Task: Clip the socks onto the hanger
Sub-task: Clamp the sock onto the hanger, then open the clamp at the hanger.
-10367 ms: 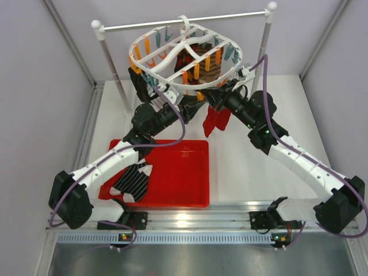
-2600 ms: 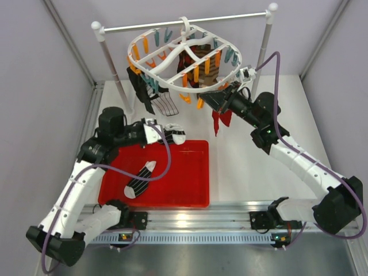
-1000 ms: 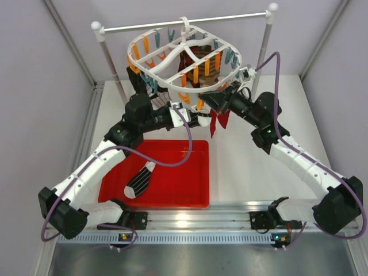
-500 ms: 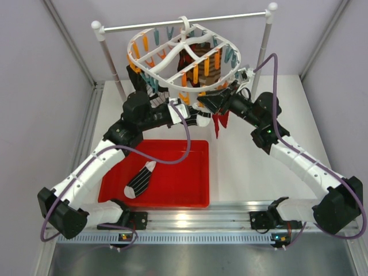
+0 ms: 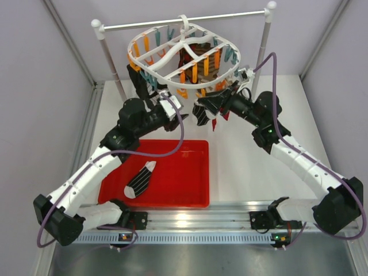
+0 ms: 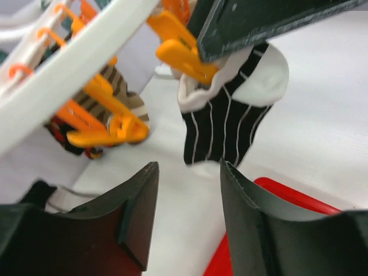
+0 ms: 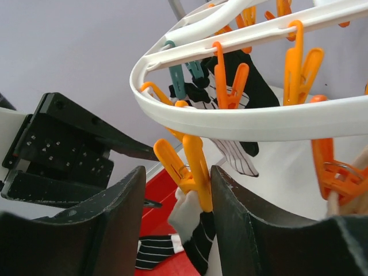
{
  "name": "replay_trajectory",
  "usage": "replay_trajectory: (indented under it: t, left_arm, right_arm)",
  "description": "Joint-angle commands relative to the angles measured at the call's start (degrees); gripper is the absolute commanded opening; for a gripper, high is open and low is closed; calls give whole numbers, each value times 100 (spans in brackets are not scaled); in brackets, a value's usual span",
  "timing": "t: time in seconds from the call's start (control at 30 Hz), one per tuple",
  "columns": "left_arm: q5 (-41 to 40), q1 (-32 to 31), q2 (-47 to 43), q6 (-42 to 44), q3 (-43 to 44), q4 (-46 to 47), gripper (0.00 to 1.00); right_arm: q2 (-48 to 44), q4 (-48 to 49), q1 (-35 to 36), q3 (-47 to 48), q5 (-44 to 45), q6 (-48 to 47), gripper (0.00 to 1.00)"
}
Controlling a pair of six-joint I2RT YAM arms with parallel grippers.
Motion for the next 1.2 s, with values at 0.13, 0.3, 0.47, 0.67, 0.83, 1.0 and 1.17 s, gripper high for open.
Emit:
replay_trajectory:
  t: [0.13, 0.3, 0.47, 0.67, 0.83, 1.0, 1.17]
  left_arm:
    - [-1333, -19, -947, -1932, -1048, 834, 68]
    - [-1395, -19, -948, -2240, -1435, 1756, 84]
    - [-1256, 42, -606, -2433, -1568, 2768, 86]
    - [-799, 446, 97, -2977, -1252, 3542, 85]
    - [-192, 991, 581, -3523, -1005, 4087, 83]
    - [868, 1158, 696, -3471, -952, 4552, 79]
    - [1434, 1097, 512, -2900, -1023, 4633, 72]
  right_arm:
    - [-258, -81, -233, 114, 1, -85, 49]
    - [-293, -231, -347, 114, -17, -147, 51]
    - [-302, -319, -497, 132, -17, -200, 51]
    - [-267, -398, -620, 158, -17, -244, 51]
    - [-214, -424, -690, 176, -17, -261, 51]
    - [-126, -407, -752, 229, 1, -244, 51]
    - [67, -337, -796, 369, 27, -173, 51]
